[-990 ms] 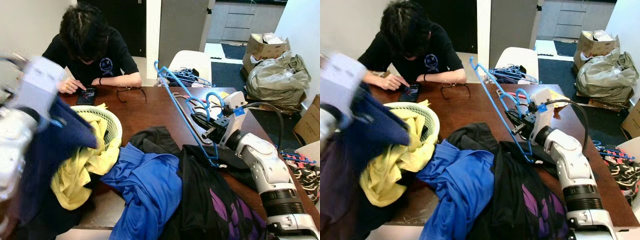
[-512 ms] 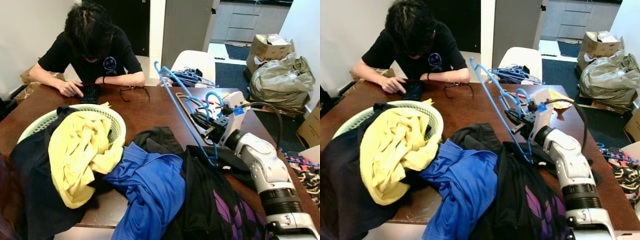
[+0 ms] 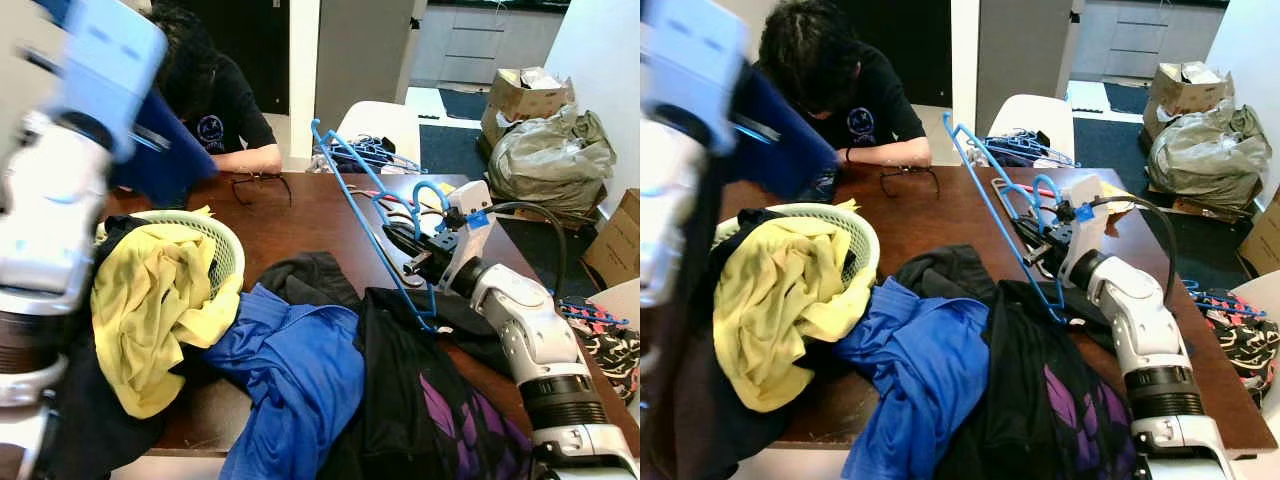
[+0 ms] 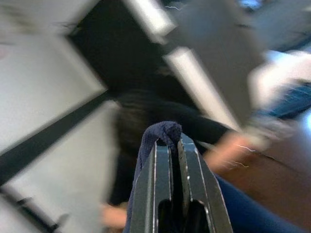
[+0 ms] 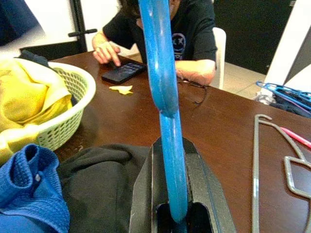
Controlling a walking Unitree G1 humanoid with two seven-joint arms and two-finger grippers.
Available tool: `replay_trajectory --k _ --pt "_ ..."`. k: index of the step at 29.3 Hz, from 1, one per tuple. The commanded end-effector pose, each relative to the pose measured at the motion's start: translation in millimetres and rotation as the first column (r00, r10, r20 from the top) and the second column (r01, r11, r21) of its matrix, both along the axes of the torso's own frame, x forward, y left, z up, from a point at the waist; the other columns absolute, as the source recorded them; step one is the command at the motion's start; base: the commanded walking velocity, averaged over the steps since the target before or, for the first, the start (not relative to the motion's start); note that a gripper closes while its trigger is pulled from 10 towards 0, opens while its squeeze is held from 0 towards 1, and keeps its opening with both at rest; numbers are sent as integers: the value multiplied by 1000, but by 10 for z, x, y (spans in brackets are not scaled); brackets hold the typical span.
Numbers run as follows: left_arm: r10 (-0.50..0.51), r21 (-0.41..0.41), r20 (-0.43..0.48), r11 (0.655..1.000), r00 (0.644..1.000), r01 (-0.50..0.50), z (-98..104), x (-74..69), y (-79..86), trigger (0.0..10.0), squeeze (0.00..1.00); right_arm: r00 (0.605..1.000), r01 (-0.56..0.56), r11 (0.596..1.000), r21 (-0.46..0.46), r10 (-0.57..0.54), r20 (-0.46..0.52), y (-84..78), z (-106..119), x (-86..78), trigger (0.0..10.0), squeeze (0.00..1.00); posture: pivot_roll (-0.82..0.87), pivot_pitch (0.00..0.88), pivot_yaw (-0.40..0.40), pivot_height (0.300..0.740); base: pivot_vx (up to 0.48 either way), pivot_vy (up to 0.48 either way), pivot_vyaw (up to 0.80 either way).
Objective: Hang hanger
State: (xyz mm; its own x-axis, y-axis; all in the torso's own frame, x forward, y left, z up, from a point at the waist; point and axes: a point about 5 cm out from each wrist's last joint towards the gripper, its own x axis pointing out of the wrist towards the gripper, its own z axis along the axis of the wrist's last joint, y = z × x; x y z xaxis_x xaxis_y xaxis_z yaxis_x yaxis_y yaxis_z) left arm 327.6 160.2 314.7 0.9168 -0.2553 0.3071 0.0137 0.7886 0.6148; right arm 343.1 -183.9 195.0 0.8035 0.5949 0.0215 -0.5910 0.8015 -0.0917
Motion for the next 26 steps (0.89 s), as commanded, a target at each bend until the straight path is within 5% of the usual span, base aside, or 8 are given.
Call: replay_trajectory --k 1,4,11,13,14,15,23,26 --pt "-116 32 -57 992 992 118 -133 -50 -217 0 0 1000 9 1000 -17 -9 1 -19 -6 -9 10000 0 41 0 -11 740 0 0 0" --pt "-303 73 -201 944 932 322 -469 -188 -562 0 0 1000 11 1000 -29 -12 -5 -29 -27 -11 10000 0 41 0 -11 740 0 0 0" --pt "-359 114 -320 904 877 412 -741 -287 -698 235 0 1000 9 999 -38 -10 -9 -27 -37 -13 10000 0 39 0 -13 740 0 0 0" --pt "-328 137 -366 907 871 399 -838 -296 -628 7176 35 1000 7 999 -41 -8 -9 -22 -39 -17 10000 0 40 0 -10 740 0 0 0" --pt "-328 137 -366 907 871 399 -838 -296 -628 7176 35 1000 7 999 -41 -8 -9 -22 -39 -17 10000 0 40 0 -10 740 0 0 0" --pt "-306 124 -366 920 879 372 -833 -284 -561 10000 1000 1000 6 999 -41 -6 -10 -20 -41 -19 10000 0 40 0 -10 740 0 0 0" --pt "-234 87 -336 957 912 277 -744 -289 -308 10000 1000 1000 1 999 -42 -2 -13 -11 -53 -25 10000 0 39 0 -5 740 0 0 0" --pt "-79 58 -278 993 957 99 -617 -345 84 10000 1000 1000 -1 999 -45 0 -15 -13 -64 -29 10000 0 47 0 -9 740 0 0 0"
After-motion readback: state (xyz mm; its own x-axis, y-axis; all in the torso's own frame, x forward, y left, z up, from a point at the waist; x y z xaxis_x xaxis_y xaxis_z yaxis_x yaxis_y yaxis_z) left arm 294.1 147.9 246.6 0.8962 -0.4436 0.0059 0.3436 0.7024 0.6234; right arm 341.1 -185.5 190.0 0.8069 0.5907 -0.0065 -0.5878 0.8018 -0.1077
